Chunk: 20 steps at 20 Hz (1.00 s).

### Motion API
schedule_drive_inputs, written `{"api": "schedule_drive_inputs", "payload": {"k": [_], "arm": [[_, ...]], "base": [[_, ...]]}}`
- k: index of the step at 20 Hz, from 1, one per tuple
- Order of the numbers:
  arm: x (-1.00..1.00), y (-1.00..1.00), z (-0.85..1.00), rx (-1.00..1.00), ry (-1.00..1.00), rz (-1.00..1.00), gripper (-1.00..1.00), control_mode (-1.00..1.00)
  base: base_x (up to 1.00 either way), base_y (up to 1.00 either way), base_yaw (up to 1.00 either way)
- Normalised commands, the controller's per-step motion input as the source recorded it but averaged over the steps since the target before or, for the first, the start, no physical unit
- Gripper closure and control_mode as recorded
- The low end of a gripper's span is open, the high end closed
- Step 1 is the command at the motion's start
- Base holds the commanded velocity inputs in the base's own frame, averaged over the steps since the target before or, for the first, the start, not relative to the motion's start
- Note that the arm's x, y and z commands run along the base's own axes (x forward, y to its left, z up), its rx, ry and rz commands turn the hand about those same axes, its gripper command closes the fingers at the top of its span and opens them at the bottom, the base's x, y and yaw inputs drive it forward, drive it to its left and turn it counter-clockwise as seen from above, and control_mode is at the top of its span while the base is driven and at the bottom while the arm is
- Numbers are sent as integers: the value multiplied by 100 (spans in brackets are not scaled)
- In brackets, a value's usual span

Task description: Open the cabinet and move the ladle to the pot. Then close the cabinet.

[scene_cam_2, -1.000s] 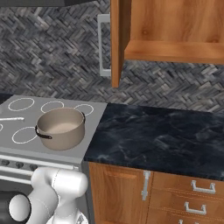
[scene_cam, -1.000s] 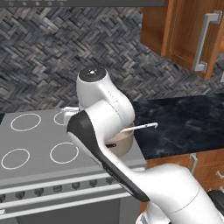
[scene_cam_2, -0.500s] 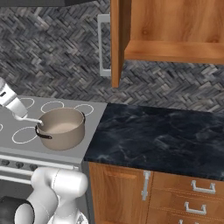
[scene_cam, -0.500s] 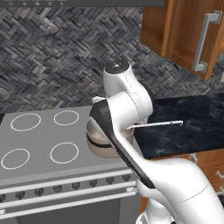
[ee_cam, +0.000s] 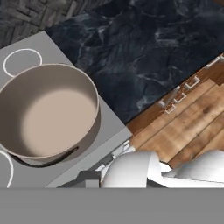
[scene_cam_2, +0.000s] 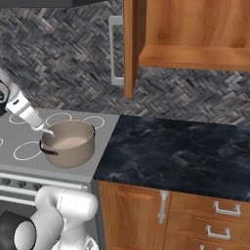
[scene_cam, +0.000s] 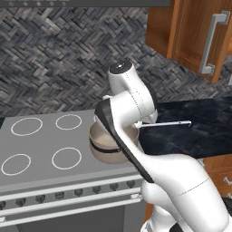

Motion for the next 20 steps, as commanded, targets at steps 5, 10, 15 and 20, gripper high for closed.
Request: {"api": "schedule_drive_inputs", "payload": {"k": [5,10,15,20], "arm": [[45,0,-25,0,0,0,100,-100],[43,0,-38,0,0,0,100,-100],[31,0,-34,0,0,0,100,-100],[37,0,-29,0,1,0,100,-100]], "base": [[0,0,0],[0,0,0],[0,0,0],[0,0,0]]}}
